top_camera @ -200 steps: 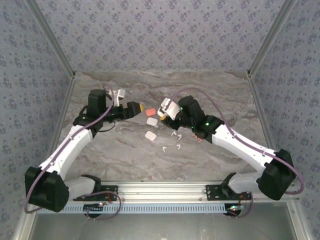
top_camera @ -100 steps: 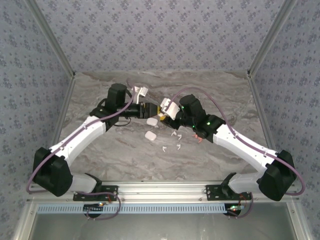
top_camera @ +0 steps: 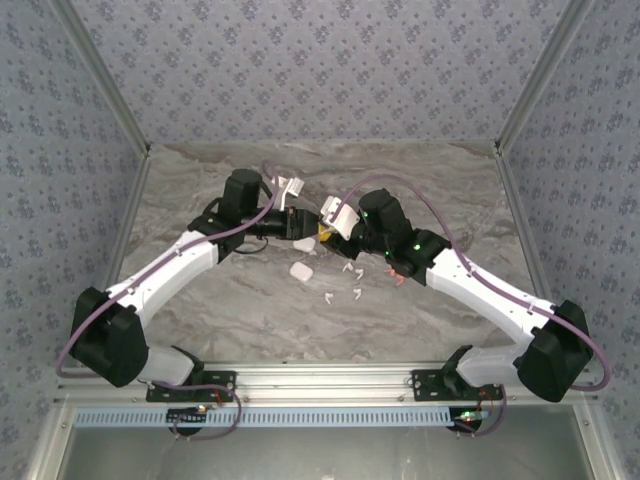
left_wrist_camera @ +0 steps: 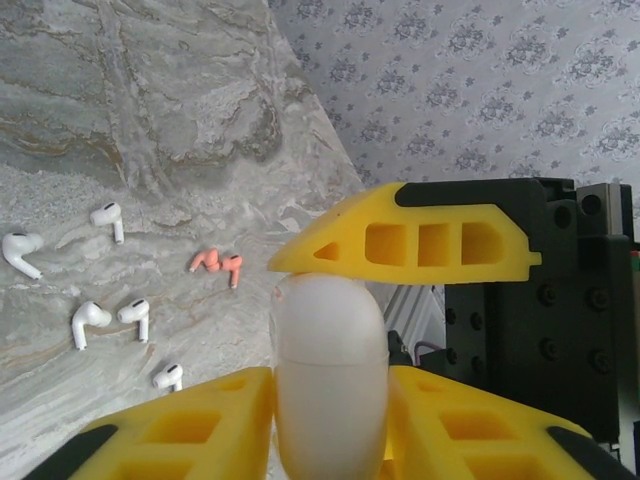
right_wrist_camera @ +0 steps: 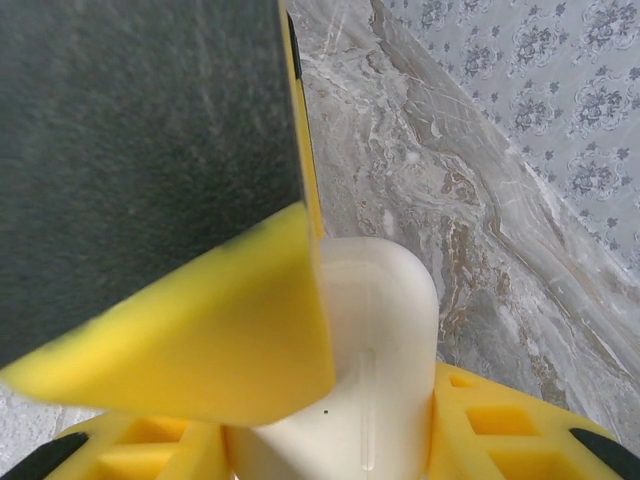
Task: Insert the wireless bluetooth earbuds into the charging case
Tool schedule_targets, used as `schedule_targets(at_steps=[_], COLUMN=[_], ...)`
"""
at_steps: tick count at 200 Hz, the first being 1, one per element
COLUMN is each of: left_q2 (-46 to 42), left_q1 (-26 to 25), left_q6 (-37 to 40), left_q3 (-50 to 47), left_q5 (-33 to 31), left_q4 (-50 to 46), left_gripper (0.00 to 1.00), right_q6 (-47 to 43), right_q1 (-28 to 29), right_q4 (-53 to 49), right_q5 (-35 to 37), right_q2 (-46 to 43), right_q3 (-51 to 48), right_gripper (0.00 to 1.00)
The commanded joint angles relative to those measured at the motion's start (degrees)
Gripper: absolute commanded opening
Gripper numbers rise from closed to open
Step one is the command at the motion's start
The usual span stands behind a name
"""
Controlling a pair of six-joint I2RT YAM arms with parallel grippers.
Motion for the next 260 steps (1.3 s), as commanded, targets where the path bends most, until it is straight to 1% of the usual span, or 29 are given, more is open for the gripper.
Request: schedule_targets(at_steps=[1, 8, 20, 36, 47, 69, 87, 103, 120, 132, 148, 172, 197, 230, 260], left_q2=[-0.13, -0.28, -0.66, -1.58, -2.43, -5.15, -7.86, -9.85, -11.39, -12.35, -12.98, -13.08, -12.62, -11.98, -12.03], left_q1=[-0.53, -0.48, -0.51, -0.53, -0.52, -0.51, -0.61, -0.87, -1.51, -2.32, -3.49, -5.07, -5.7, -6.05, -6.15], left_q6=[0.99, 1.17, 1.69, 2.6, 3.07, 4.51, 6.9, 9.11, 13.34, 17.92, 25.94, 33.84, 36.02, 36.04, 35.71], left_q3=[1.8, 1.78, 1.65, 1.09, 0.43, -2.51, -6.52, -9.62, -11.64, -12.47, -12.75, -11.37, -9.92, -8.83, -8.83], left_q5=[0.77, 0.53, -0.06, -1.32, -2.48, -7.03, -11.65, -16.03, -16.46, -14.87, -9.58, -6.28, -4.07, -3.89, -3.92], left_q4=[1.69, 1.71, 1.78, 2.63, 4.34, 10.5, 17.71, 24.07, 30.03, 33.28, 36.23, 34.03, 32.91, 32.45, 32.81], left_gripper=[0.3, 0.28, 0.25, 0.19, 0.16, 0.12, 0.09, 0.01, 0.0, 0.0, 0.0, 0.0, 0.0, 0.0, 0.0], right_q6=[1.26, 1.6, 2.4, 4.02, 4.99, 7.71, 12.96, 18.92, 24.19, 27.36, 30.18, 30.88, 28.91, 27.18, 26.74], right_q1=[-0.17, -0.42, -1.21, -2.82, -3.94, -7.45, -11.81, -15.72, -18.52, -20.2, -21.21, -20.73, -19.0, -17.06, -17.15], right_q4=[-0.5, -1.4, -3.31, -5.27, -6.31, -7.81, -5.14, 0.51, 6.77, 10.14, 13.47, 15.5, 15.41, 15.31, 15.27], right_q5=[-0.5, -0.72, -1.9, -4.54, -6.2, -13.64, -22.33, -28.47, -31.51, -33.07, -33.9, -33.99, -33.41, -31.94, -30.06], right_q2=[-0.4, -0.24, -0.14, -0.62, -1.4, -4.11, -7.33, -10.27, -12.75, -13.71, -14.01, -13.03, -11.47, -10.02, -10.14], right_q3=[2.25, 2.52, 3.3, 3.69, 3.4, 2.08, -0.32, -3.44, -6.04, -7.05, -7.43, -5.95, -4.13, -3.02, -3.16], right_gripper=[0.42, 0.45, 0.54, 0.65, 0.75, 0.92, 0.97, 0.99, 1.0, 0.99, 0.99, 0.98, 0.97, 0.97, 0.95])
